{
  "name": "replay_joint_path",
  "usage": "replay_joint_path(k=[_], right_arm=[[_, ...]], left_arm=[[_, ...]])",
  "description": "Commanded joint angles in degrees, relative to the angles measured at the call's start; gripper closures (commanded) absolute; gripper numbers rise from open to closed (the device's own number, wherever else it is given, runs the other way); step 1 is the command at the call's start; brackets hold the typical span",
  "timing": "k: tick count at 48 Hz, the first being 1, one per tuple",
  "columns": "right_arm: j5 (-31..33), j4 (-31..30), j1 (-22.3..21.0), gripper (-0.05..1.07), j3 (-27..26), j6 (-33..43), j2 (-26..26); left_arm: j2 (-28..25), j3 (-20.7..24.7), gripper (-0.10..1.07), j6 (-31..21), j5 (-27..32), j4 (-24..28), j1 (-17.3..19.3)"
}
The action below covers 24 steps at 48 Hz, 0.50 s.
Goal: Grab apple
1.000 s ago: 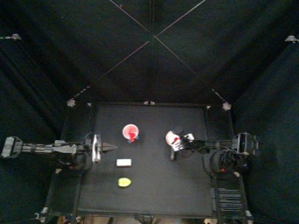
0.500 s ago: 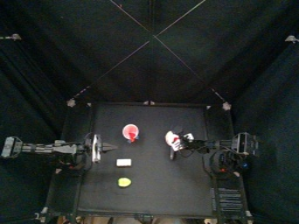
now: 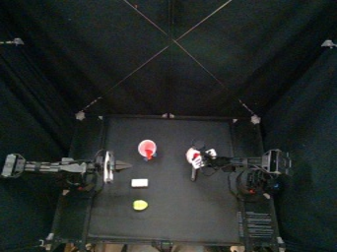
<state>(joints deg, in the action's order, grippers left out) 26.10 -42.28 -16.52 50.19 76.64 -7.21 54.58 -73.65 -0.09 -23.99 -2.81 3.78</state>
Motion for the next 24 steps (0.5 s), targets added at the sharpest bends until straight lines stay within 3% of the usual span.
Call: replay_joint_path(k=[1,24], right_arm=[[0.1,-0.4,0.0,0.31,-1.0,0.0,-2.4],[0.1,-0.3,0.5,0.31,-1.1,0.0,-3.0]], left_arm=[[-0.4,0.8,1.0,0.0,-0.5,0.0,0.2],[-0.4,0.8,1.0,0.0,-0.5,0.0,0.1]])
